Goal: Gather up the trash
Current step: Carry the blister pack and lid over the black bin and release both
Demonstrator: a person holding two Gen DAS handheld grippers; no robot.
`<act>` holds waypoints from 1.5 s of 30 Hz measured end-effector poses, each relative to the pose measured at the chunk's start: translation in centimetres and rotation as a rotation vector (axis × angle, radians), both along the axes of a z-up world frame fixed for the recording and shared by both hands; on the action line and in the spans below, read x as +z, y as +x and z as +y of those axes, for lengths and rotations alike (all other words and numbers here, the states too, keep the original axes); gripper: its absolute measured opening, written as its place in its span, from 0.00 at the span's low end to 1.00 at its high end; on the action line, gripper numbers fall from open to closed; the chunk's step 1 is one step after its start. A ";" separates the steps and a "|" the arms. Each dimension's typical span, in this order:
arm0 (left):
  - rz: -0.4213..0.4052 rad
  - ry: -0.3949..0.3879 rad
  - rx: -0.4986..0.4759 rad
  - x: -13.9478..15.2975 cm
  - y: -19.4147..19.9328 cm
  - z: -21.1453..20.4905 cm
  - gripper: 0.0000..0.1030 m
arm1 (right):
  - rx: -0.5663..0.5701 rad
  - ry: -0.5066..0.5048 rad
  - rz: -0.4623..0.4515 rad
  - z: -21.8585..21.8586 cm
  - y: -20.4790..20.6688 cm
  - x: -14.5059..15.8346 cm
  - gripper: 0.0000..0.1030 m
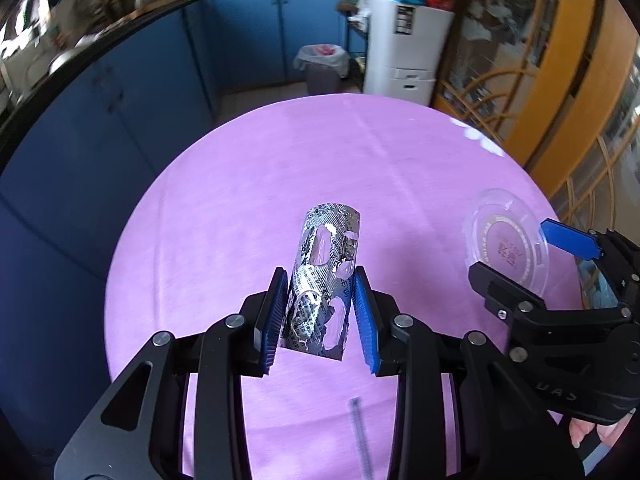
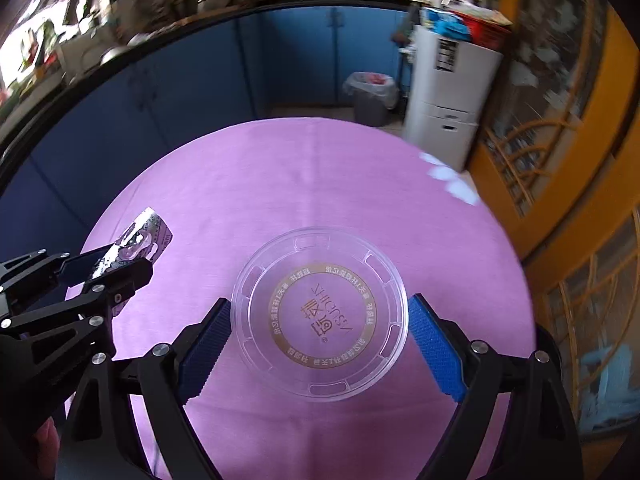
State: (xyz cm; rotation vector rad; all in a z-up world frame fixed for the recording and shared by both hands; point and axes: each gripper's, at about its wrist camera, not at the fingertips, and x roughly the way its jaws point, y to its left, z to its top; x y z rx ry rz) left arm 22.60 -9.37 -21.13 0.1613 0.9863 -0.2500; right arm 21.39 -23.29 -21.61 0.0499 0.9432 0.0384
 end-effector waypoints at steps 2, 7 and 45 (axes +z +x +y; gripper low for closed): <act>0.003 0.013 -0.024 0.0 0.2 -1.9 0.33 | -0.039 0.013 -0.006 -2.3 -0.5 0.0 0.83; 0.009 0.037 -0.089 0.2 0.3 -7.1 0.33 | -0.111 0.053 -0.018 -6.8 -1.5 0.0 0.83; 0.033 0.136 -0.417 -1.6 -0.2 -35.4 0.36 | -0.586 0.138 -0.013 -32.3 -9.1 -4.9 0.93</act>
